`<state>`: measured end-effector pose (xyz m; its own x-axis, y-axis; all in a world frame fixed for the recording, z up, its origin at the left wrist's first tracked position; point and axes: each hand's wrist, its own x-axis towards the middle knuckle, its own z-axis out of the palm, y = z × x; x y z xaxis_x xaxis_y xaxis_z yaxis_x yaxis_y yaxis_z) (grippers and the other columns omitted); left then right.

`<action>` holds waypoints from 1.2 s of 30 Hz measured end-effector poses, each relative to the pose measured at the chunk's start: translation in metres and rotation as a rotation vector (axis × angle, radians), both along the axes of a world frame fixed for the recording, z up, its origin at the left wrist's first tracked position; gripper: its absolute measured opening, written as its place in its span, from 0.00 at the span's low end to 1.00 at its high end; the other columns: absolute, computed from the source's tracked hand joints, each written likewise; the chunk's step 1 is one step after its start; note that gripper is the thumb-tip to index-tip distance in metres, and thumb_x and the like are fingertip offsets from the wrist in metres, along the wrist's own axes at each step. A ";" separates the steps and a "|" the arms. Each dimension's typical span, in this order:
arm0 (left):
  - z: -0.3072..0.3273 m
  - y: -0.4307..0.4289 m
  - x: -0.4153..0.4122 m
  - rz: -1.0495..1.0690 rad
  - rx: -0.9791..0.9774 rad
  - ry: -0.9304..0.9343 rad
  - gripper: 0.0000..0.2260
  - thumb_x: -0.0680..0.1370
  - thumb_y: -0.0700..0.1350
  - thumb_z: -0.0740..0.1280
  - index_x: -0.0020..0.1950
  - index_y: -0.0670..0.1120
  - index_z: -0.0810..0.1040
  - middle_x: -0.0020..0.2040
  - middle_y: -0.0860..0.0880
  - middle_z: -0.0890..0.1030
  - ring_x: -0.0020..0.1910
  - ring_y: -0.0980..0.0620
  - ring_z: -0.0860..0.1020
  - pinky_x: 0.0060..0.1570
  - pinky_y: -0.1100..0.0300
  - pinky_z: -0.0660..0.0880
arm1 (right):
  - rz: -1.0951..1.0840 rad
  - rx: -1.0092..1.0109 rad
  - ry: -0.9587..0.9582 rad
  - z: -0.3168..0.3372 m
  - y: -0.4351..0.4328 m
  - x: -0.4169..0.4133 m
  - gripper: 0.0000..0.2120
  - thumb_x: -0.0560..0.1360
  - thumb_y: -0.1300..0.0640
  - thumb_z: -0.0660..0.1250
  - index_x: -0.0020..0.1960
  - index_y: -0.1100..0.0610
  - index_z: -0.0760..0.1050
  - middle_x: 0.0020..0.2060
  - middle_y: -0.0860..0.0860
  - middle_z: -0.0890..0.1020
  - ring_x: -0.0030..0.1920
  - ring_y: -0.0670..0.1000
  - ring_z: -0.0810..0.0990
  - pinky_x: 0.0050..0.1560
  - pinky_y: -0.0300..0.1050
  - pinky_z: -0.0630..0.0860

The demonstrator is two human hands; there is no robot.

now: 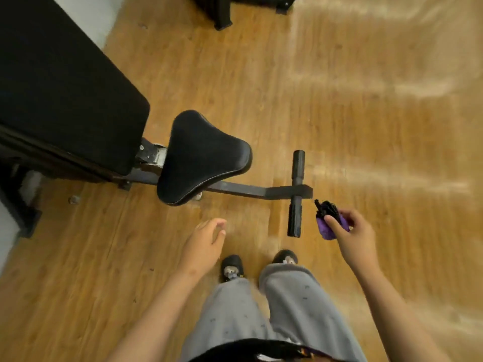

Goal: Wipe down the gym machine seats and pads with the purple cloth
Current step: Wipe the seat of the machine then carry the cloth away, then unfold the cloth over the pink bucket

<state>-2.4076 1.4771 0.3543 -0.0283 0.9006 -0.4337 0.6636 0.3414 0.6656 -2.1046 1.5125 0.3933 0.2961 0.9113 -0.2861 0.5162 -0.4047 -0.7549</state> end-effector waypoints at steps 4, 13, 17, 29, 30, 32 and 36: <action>0.021 0.019 0.036 -0.282 0.023 0.064 0.12 0.81 0.48 0.61 0.64 0.55 0.74 0.61 0.57 0.76 0.62 0.57 0.73 0.61 0.58 0.72 | -0.196 0.005 0.010 0.011 -0.061 0.058 0.07 0.75 0.58 0.70 0.53 0.56 0.78 0.45 0.48 0.82 0.46 0.46 0.78 0.43 0.36 0.70; 0.050 0.042 0.238 -0.880 0.088 0.096 0.12 0.82 0.47 0.61 0.65 0.52 0.74 0.60 0.56 0.77 0.60 0.56 0.75 0.58 0.58 0.74 | -0.738 0.079 0.026 0.030 -0.225 0.207 0.05 0.75 0.59 0.70 0.51 0.54 0.77 0.44 0.45 0.80 0.45 0.45 0.77 0.42 0.35 0.69; 0.049 0.014 0.367 -1.074 0.082 0.081 0.15 0.82 0.50 0.60 0.69 0.53 0.70 0.65 0.55 0.72 0.61 0.55 0.73 0.56 0.57 0.73 | -0.938 0.096 0.018 0.042 -0.308 0.271 0.05 0.76 0.61 0.69 0.50 0.54 0.76 0.42 0.41 0.79 0.44 0.42 0.76 0.40 0.27 0.68; 0.058 -0.094 0.644 -1.523 0.032 -0.007 0.12 0.81 0.42 0.63 0.63 0.44 0.75 0.60 0.49 0.76 0.62 0.52 0.73 0.52 0.65 0.64 | -1.685 0.123 0.050 0.032 -0.482 0.353 0.04 0.75 0.60 0.69 0.50 0.57 0.77 0.42 0.49 0.80 0.41 0.47 0.76 0.40 0.40 0.70; 0.053 -0.093 0.656 -1.544 0.026 0.004 0.11 0.80 0.42 0.63 0.62 0.45 0.76 0.58 0.50 0.77 0.61 0.53 0.73 0.52 0.65 0.64 | -1.739 0.120 0.073 0.025 -0.482 0.354 0.04 0.76 0.60 0.69 0.50 0.57 0.77 0.41 0.50 0.80 0.41 0.47 0.76 0.40 0.39 0.70; 0.043 -0.088 0.682 -1.590 0.013 -0.006 0.07 0.80 0.41 0.63 0.57 0.48 0.76 0.52 0.54 0.78 0.57 0.53 0.75 0.47 0.68 0.65 | -1.827 0.112 0.105 0.007 -0.478 0.361 0.04 0.75 0.61 0.69 0.49 0.57 0.76 0.41 0.50 0.80 0.41 0.48 0.76 0.39 0.38 0.70; 0.034 -0.069 0.764 -1.679 0.030 -0.016 0.08 0.80 0.40 0.62 0.57 0.46 0.77 0.54 0.50 0.80 0.53 0.55 0.76 0.43 0.74 0.66 | -1.952 0.089 0.128 -0.018 -0.460 0.404 0.05 0.75 0.58 0.71 0.50 0.55 0.78 0.42 0.50 0.82 0.45 0.52 0.79 0.41 0.44 0.71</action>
<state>-1.6435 1.4084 0.3883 0.9106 -0.0659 -0.4079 0.2486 -0.7012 0.6682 -1.7004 1.0529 0.3750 0.7346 -0.5729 -0.3634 -0.5670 -0.2244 -0.7925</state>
